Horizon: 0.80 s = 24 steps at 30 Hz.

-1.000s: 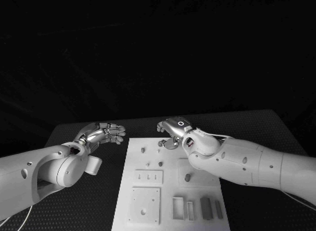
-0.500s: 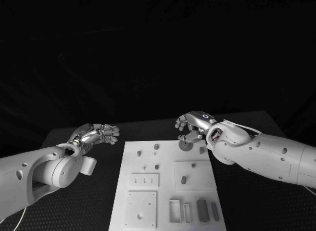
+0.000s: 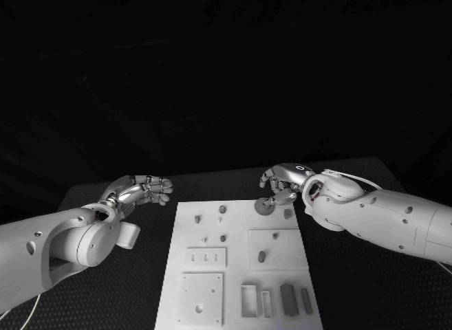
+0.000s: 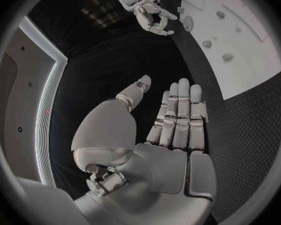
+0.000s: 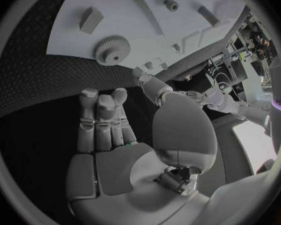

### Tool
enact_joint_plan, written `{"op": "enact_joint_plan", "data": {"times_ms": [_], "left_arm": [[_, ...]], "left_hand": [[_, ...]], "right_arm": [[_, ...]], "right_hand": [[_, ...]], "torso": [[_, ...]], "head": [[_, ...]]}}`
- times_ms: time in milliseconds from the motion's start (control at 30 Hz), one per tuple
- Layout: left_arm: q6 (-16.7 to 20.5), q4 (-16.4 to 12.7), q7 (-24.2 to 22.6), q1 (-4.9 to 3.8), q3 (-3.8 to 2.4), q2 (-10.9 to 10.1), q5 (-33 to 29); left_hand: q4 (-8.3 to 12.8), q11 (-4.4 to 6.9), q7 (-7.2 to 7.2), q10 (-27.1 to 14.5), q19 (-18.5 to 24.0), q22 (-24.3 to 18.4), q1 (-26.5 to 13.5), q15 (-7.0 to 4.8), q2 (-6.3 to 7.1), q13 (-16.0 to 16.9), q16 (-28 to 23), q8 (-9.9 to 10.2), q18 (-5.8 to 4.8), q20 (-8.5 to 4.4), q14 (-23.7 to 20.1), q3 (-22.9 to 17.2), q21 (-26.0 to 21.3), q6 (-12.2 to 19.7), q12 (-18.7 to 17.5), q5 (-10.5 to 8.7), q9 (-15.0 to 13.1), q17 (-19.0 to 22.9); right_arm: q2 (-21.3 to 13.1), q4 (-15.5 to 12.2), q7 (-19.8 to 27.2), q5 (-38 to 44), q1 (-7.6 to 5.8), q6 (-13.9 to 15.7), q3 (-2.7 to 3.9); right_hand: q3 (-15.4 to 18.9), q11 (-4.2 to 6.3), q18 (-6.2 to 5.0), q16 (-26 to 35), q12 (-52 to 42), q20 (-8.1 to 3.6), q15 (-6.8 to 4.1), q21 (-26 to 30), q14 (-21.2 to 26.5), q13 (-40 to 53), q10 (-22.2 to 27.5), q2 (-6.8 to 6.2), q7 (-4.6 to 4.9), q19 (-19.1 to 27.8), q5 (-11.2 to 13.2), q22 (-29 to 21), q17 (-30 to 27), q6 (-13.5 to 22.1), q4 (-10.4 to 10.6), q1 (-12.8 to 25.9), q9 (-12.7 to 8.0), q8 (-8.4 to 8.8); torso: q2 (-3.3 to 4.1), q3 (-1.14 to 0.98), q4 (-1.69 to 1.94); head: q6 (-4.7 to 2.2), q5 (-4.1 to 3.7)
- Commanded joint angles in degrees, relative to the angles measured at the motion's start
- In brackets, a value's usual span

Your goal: Assemble the parts on the task board

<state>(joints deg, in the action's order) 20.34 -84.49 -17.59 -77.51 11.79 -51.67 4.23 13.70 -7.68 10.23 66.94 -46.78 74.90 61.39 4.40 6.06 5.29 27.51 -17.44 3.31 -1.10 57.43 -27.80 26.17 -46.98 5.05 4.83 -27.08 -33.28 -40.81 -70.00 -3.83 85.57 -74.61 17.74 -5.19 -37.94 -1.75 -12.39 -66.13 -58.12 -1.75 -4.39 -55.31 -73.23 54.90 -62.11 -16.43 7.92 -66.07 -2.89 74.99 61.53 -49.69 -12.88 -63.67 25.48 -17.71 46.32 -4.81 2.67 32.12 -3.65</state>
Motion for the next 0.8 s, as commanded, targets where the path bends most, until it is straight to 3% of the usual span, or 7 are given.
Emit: {"op": "enact_joint_plan", "data": {"times_ms": [33, 367, 800], "left_arm": [[-0.6, -0.1, -0.8, -0.08, -0.06, 0.2, 0.1], [-0.7, 0.1, -0.7, -0.07, -0.06, 0.4, 0.1], [-0.8, 0.1, -0.6, -0.07, -0.06, 0.6, 0.1]], "left_hand": [[0.1, -0.13, 0.35, -0.2, 0.5, 1.0, -0.5, 0.22, 0.00, -0.1, -0.3, 0.4, 0.54, 0.01, 0.2, -0.2, 0.2, 0.1, -0.4, -0.12, 0.1, -0.1], [0.1, -0.16, 0.36, -0.3, 0.5, 1.0, -0.6, 0.23, -0.04, -0.1, -0.3, 0.4, 0.53, 0.02, 0.2, -0.1, 0.2, 0.1, -0.4, -0.16, 0.1, -0.1], [0.1, -0.17, 0.36, -0.3, 0.5, 1.0, -0.6, 0.23, -0.06, -0.1, -0.3, 0.4, 0.52, 0.02, 0.2, -0.2, 0.3, 0.1, -0.4, -0.16, 0.1, -0.2]], "right_arm": [[0.6, 1.7, 0.6, -0.7, 0.37, -3.3, -0.12], [1.8, 3.9, 0.8, -0.7, 1.56, -4.6, -0.33], [3.3, 5.8, 1.3, -0.6, 2.33, -5.5, -0.58]], "right_hand": [[-0.7, -0.21, -2.61, -3.1, -11.2, -0.94, 0.08, -3.6, 0.5, 10.1, 5.2, 0.32, 0.46, 0.3, 0.0, 1.2, 2.7, -1.3, 1.1, 0.4, -0.2, 0.43], [-1.0, -0.38, -2.61, -3.6, -12.3, -1.19, 0.27, -4.5, 0.2, 11.0, 5.0, 0.57, 0.64, 0.2, -0.1, 1.2, 3.3, -1.0, 1.2, 0.5, -0.3, 0.70], [-1.9, -0.21, -2.61, -3.7, -12.8, -1.26, 0.14, -5.0, 0.1, 11.5, 4.7, 1.64, 0.42, 0.4, -0.1, 1.1, 3.6, -2.0, 1.2, 0.1, -0.1, 0.16]], "torso": [[0.01, 0.08, 0.11], [0.00, 0.13, 0.21], [0.00, 0.10, 0.14]], "head": [[0.09, -0.12], [0.55, 0.00], [0.61, 0.21]]}}
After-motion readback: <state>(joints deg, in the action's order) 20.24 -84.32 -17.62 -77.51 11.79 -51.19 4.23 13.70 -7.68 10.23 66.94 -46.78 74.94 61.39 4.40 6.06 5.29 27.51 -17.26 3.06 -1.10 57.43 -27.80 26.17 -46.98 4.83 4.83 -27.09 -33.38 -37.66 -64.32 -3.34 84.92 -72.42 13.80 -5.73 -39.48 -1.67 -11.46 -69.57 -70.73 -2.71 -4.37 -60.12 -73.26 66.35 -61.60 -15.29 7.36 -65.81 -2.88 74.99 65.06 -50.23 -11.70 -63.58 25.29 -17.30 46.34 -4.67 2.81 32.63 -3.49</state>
